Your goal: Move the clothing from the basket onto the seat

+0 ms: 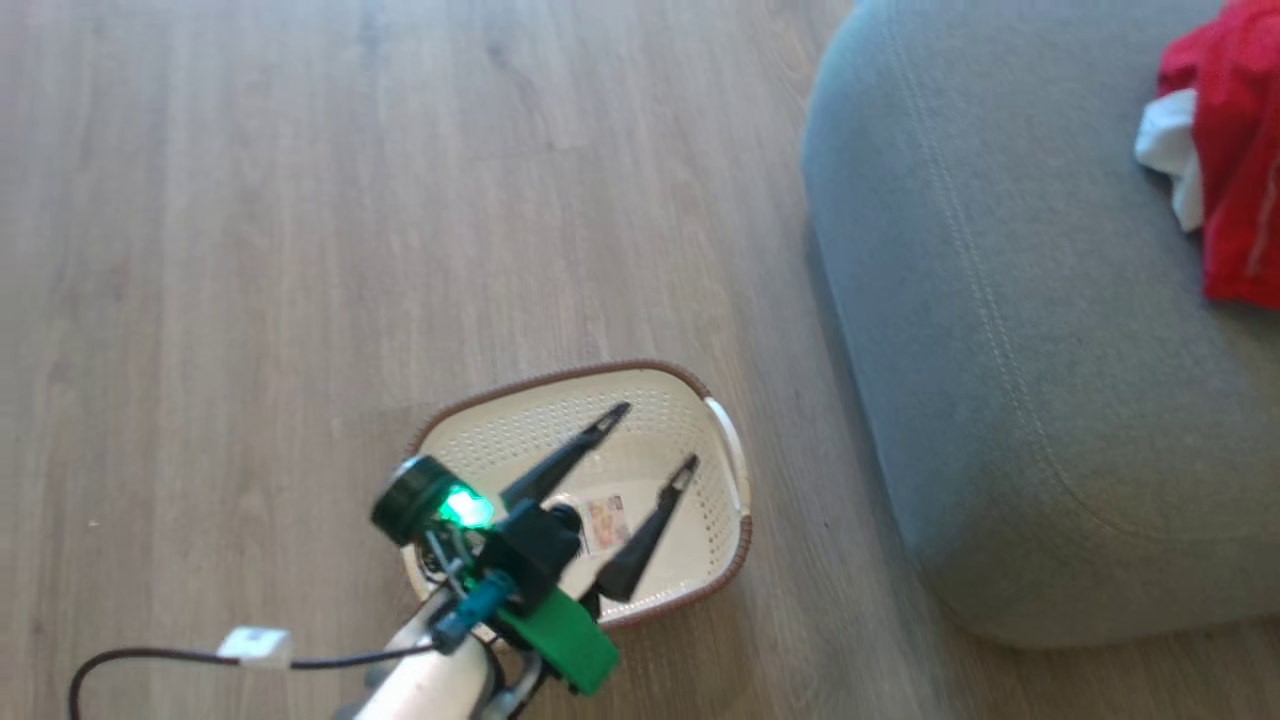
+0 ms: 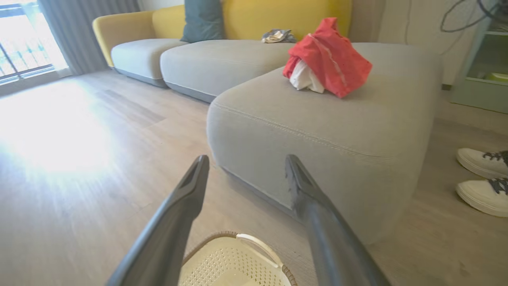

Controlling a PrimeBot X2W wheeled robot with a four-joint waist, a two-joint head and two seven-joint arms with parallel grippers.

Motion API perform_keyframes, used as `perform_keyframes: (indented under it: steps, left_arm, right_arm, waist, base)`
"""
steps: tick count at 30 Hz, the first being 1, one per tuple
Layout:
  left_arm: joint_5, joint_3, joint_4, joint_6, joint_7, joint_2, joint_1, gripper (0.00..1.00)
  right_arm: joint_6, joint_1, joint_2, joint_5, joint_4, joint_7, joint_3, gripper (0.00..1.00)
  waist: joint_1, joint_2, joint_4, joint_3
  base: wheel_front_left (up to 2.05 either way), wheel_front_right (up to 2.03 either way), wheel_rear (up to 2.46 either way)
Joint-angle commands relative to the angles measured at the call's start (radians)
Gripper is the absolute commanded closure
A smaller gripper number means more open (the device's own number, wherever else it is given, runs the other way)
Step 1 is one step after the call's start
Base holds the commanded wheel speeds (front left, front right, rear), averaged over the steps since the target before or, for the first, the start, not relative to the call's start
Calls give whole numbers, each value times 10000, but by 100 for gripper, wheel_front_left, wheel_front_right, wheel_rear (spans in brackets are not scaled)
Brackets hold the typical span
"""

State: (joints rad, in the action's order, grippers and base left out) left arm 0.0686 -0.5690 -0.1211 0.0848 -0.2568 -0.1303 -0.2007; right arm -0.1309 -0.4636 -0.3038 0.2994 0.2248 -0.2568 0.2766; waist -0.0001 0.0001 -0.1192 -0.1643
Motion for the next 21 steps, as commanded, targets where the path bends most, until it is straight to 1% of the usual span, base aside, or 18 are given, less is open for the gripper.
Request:
perform_keyframes:
  steps: [1,9,11,12,13,16,18,21]
  left_arm:
    - [111,679,365,-102,-49,130,-88,0]
    - [266,2449,682,-418,-49,524,294,0]
    - [274,2805,828,-425,-49,595,375,0]
    - [274,2805,828,-425,-49,595,375,0]
    - [216,3127,931,-448,-49,643,469,0]
    - [194,3435,942,-520,-49,687,573,0]
    - [393,3809,878,-665,-49,738,671,0]
    - [568,4313,786,-1018,-49,782,751,0]
  right_arm:
    - [2,152,-70,129,-542,-49,-403,0]
    - [2,1108,428,441,-1356,-49,-1681,0]
    - [2,1285,614,586,-1545,-49,-2008,0]
    - [2,1285,614,586,-1545,-49,-2008,0]
    - [2,1427,747,713,-1643,-49,-2327,0]
    - [2,1564,777,722,-1622,-49,-2622,0]
    - [2,1709,845,706,-1586,-49,-2789,0]
    - [2,1962,1084,733,-1582,-49,-2837,0]
  waist:
    - [1,-1,369,307]
    - [1,-1,1238,770]
    - [1,-1,1434,846]
    - [1,-1,1434,846]
    - [1,-1,1577,900]
    - [1,-1,1724,944]
    - [1,-1,1892,1001]
    - [1,-1,2079,1082]
  base:
    - [0,0,0]
    - [0,0,0]
    - [0,0,0]
    - [0,0,0]
    - [0,0,0]
    - [0,0,0]
    - [0,0,0]
    - [0,0,0]
